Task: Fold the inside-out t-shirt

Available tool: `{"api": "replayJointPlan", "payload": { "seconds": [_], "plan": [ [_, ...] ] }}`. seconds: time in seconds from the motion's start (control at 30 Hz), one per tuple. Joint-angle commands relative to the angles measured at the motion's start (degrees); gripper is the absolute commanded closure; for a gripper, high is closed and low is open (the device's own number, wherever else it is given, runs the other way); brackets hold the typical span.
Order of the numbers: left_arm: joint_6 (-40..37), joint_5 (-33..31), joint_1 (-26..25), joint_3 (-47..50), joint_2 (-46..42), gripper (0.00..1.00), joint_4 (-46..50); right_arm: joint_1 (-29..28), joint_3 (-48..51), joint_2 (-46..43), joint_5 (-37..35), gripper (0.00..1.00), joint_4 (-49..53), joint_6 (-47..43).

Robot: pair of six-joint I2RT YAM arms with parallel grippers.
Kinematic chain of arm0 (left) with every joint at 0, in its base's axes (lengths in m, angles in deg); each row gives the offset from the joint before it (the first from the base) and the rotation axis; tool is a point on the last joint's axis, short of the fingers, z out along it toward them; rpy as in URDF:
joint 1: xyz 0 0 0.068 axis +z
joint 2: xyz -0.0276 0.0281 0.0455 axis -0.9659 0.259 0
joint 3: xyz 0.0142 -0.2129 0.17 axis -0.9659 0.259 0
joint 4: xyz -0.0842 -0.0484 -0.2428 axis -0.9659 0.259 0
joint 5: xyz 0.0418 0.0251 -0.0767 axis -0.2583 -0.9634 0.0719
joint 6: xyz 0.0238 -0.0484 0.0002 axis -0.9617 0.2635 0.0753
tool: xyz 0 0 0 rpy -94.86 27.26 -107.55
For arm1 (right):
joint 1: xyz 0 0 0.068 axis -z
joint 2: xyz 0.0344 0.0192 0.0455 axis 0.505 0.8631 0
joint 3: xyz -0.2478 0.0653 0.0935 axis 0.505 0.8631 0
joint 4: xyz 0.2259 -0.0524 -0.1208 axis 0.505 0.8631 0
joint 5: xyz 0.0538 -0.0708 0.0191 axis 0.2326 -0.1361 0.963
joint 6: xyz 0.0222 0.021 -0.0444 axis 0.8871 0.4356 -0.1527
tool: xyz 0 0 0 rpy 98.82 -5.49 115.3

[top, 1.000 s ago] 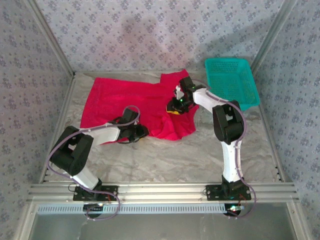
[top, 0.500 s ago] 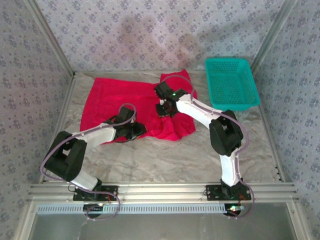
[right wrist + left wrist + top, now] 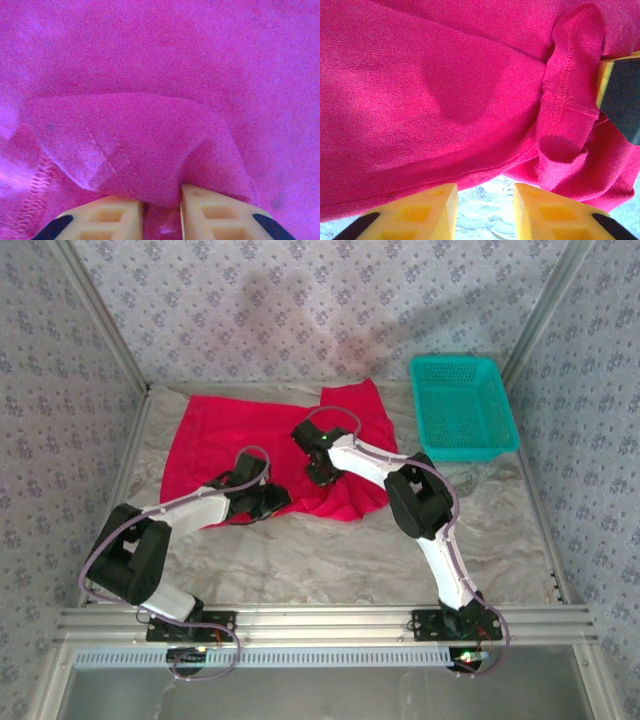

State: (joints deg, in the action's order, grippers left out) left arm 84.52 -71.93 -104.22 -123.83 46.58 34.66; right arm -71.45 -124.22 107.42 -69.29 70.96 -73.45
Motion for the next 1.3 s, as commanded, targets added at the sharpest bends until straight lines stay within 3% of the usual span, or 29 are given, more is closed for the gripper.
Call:
{"api": "replayJointPlan", "payload": {
  "seconds": [0.0,0.07,0.27,0.5,0.63,0.7,0.73,0.9,1.03,1.1,1.27],
  "plan": [
    [-1.0,-0.07,0.42,0.46,-1.25,0.66,1.38,0.32,-1.47,-1.19,-2.28,0.92,2.19,-1.55],
    [-1.0,0.04,0.41,0.29,-0.99,0.66,1.38,0.29,-1.41,-2.13,-2.28,1.0,2.58,-1.74],
    [-0.74,0.27,0.41,0.13,-0.37,0.66,1.03,0.47,0.29,-8.31,2.74,1.0,2.96,-0.85],
    [-0.48,0.5,0.41,0.15,0.2,0.66,0.35,5.28,11.27,-19.01,27.7,1.0,-7.4,4.81],
    [-0.27,1.08,0.44,0.28,0.69,0.66,-0.28,9.66,16.36,-20.17,42.59,1.0,-15.52,9.85],
    [-0.3,1.18,0.41,0.28,0.87,0.66,-0.38,11.54,18.77,-20.14,48.94,0.88,-19.6,13.45],
    [-0.3,1.15,0.47,0.3,0.78,0.66,-0.39,12.03,19.44,-20.27,50.04,0.87,-20.64,14.47],
    [-0.39,0.96,0.42,0.46,0.91,0.67,-0.38,12.41,19.81,-21.28,48.98,0.84,-19.64,13.85],
    [-0.3,1.15,0.45,0.5,1.28,0.67,-0.85,11.88,19.83,-22.13,50.19,0.68,-19.18,13.78],
    [-0.21,1.23,0.46,0.48,1.48,0.67,-0.99,11.51,20.14,-22.66,49.6,0.66,-19.02,13.56],
    [-0.3,1.34,0.46,0.37,1.68,0.67,-1.09,9.28,18.02,-22.07,38.84,0.68,-14.54,9.68]
  ]
}}
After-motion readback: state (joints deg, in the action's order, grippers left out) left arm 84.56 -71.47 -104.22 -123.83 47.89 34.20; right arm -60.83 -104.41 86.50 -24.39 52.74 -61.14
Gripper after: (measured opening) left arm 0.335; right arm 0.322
